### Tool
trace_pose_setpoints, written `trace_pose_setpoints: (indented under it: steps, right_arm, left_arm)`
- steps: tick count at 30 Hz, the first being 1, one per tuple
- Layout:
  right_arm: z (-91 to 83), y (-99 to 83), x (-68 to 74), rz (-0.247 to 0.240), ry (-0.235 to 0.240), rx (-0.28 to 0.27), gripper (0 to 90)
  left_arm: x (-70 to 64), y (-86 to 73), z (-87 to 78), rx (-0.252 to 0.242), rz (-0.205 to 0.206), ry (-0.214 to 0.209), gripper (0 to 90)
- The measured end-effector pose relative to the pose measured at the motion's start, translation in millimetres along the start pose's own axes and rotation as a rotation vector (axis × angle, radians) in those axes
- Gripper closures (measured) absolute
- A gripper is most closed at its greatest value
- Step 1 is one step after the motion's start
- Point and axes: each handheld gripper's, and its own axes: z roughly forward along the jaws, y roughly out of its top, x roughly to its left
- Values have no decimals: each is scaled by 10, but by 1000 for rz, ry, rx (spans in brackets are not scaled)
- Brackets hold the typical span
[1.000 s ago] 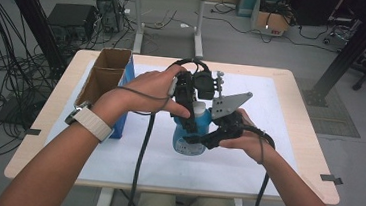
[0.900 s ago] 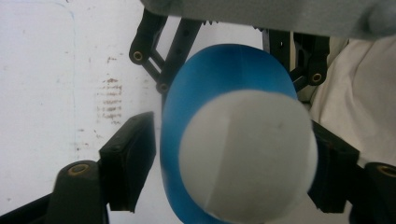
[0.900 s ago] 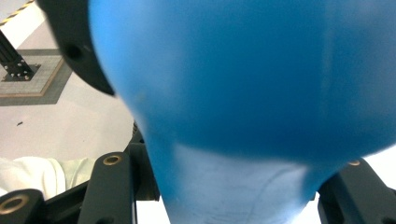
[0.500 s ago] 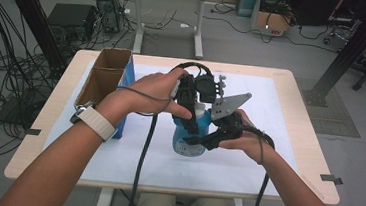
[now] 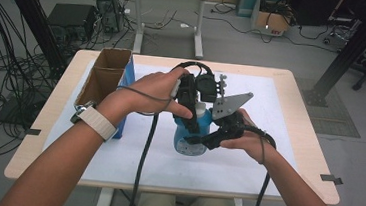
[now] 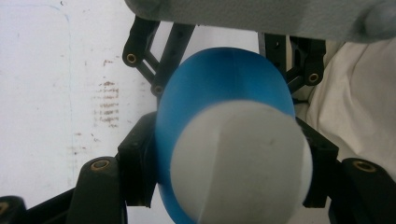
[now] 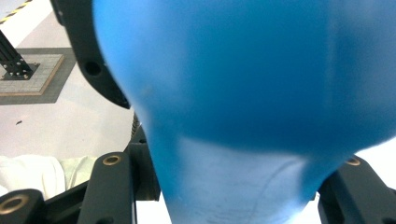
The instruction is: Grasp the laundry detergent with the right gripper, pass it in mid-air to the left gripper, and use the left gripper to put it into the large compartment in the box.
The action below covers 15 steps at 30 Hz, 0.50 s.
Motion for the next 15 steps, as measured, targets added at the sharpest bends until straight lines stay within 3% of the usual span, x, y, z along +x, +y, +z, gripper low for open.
trace_pose_setpoints:
  steps: [8, 10, 15]
  right_arm:
    - [-15, -2, -2, 0, -4, -1, 430]
    - [-17, -3, -7, -5, -3, -3, 430]
    - [-17, -5, -10, -12, 0, -5, 429]
  left_arm:
    - [13, 15, -11, 8, 11, -5, 373]
    - [-9, 10, 1, -11, -17, 3, 372]
    - [-7, 17, -1, -8, -11, 3, 372]
